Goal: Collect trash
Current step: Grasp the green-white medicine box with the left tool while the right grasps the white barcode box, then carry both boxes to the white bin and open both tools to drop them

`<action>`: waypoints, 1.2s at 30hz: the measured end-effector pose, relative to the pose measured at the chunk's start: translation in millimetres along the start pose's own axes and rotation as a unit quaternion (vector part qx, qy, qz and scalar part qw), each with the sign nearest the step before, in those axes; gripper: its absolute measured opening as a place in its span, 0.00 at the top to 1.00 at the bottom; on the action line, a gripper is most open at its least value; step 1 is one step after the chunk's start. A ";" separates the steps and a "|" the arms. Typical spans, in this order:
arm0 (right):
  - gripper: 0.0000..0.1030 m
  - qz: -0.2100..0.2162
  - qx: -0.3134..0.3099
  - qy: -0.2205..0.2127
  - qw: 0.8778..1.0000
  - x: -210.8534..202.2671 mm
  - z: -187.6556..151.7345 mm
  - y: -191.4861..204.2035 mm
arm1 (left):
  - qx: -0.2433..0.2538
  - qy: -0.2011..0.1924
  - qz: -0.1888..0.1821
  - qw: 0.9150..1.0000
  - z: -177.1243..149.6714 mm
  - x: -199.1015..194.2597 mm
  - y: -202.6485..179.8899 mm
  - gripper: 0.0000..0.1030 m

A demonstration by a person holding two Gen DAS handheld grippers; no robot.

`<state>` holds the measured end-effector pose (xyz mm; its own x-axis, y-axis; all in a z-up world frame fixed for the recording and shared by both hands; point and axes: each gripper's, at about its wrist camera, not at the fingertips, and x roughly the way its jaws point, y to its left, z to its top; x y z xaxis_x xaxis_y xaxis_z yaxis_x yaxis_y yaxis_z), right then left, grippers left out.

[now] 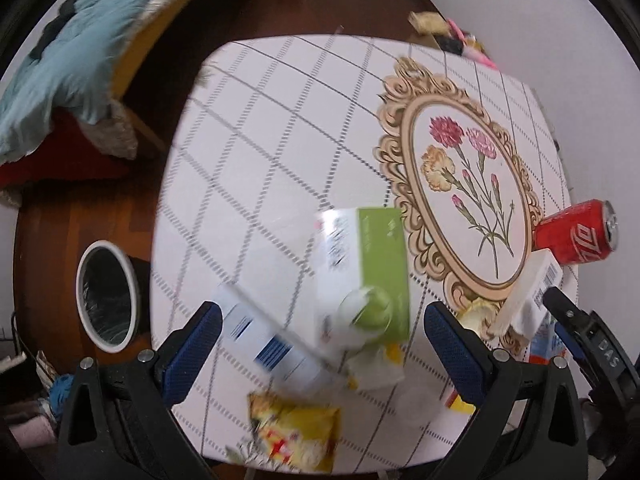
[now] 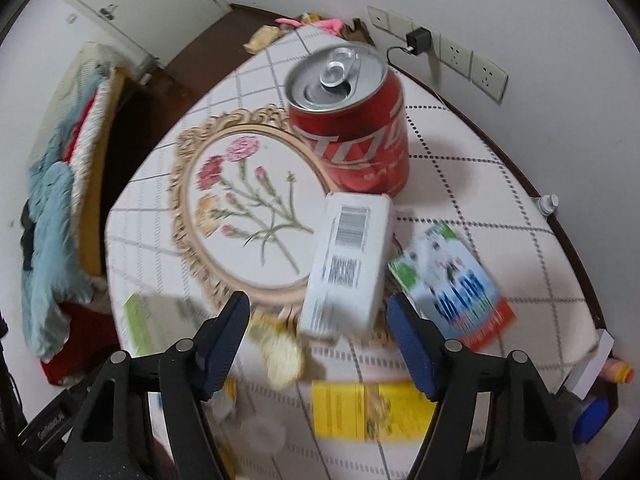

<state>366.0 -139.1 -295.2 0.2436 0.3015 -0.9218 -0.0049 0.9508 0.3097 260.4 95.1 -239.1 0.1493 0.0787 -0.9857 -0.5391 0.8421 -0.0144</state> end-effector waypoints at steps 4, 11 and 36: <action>0.29 -0.021 0.000 0.012 1.000 28.0 7.1 4.3 | 0.022 0.011 0.003 1.000 13.1 22.2 -15.6 0.00; 0.38 -0.065 -0.022 0.013 0.998 51.7 9.8 15.6 | 0.041 0.032 0.004 0.999 22.5 50.0 -23.5 0.41; 0.50 -0.007 -0.089 -0.040 0.995 -22.5 -22.0 25.4 | 0.051 -0.093 0.021 0.994 2.5 -34.6 -5.1 0.46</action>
<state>339.0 -120.2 -271.7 0.3210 0.2877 -0.9023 -0.1705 0.9547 0.2438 260.0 89.5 -204.4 0.2837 0.2048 -0.9368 -0.4628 0.8848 0.0532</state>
